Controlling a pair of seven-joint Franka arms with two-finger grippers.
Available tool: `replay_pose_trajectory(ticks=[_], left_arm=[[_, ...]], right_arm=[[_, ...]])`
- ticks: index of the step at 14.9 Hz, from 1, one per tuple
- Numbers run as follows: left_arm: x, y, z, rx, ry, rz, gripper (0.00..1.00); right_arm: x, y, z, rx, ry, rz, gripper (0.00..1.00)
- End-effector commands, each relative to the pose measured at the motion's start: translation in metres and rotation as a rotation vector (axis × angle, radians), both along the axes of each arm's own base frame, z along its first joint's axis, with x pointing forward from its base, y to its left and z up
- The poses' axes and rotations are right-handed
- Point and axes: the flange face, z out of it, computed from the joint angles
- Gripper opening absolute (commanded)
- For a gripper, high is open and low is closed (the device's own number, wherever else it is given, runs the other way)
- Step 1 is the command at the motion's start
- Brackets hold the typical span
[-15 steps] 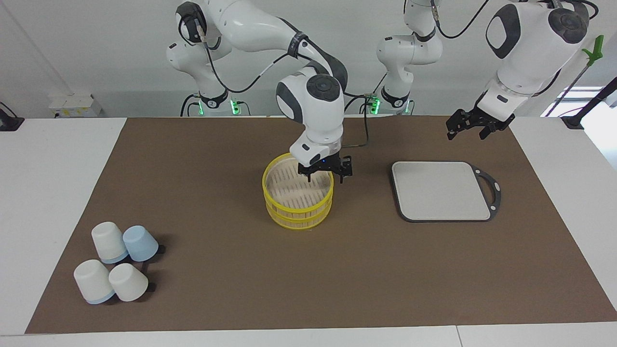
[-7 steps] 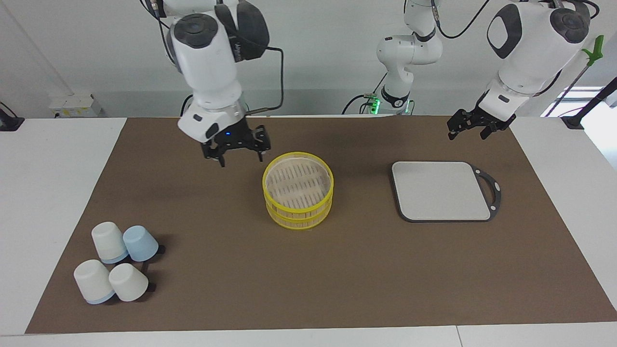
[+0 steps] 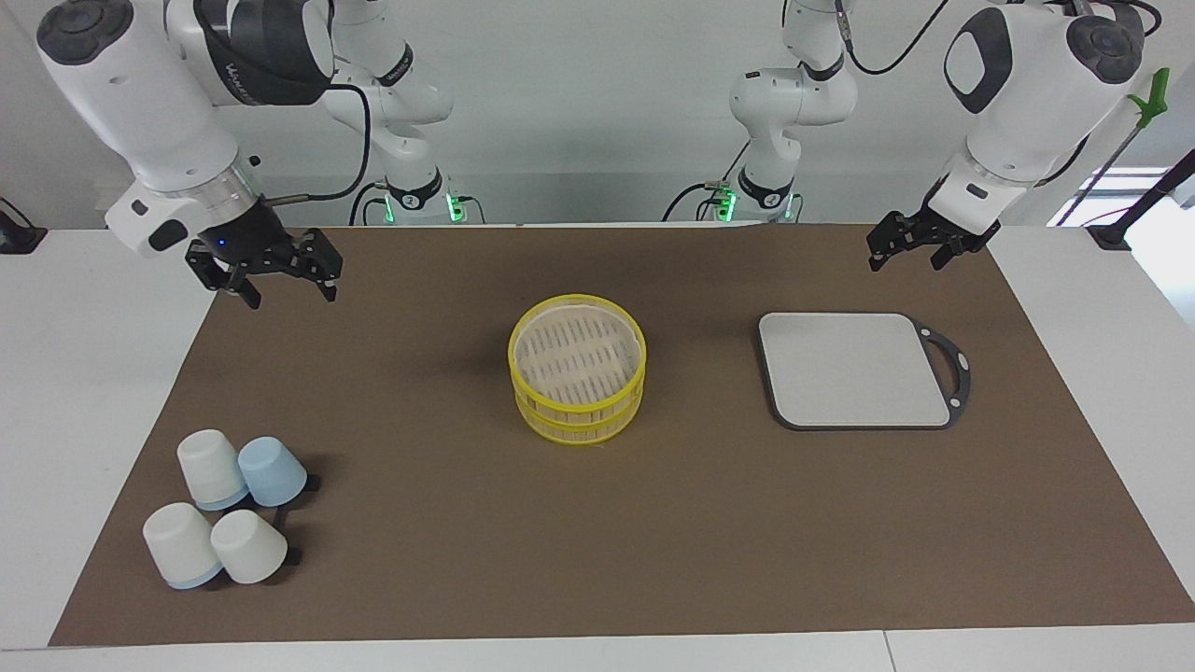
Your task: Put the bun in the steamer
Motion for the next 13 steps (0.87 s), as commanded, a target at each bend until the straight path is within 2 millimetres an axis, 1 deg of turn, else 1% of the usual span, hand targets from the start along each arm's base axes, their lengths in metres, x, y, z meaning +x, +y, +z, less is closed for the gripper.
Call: replay_pose_trajectory(ticks=[1,3,5,8,13], left_arm=[[-0.004,0.004,0.003,0.001,-0.006,-0.008,1.0],[-0.004,0.004,0.003,0.001,-0.006,-0.008,1.0],[-0.004,0.004,0.003,0.001,-0.006,-0.008,1.0],[-0.005,0.004,0.004,0.001,-0.008,-0.008,1.0],[-0.005,0.004,0.004,0.001,-0.008,-0.008,1.0]], right_arm=[[-0.022,-0.002,0.001,-0.023,0.003,-0.031,1.0],[-0.03,-0.019,0.005,-0.023,0.0,-0.07,1.0],[-0.033,-0.024,0.005,-0.025,-0.008,-0.073,1.0],[-0.036,-0.024,0.0,-0.028,0.011,-0.07,1.0],[-0.037,-0.024,0.0,-0.027,0.014,-0.073,1.0]])
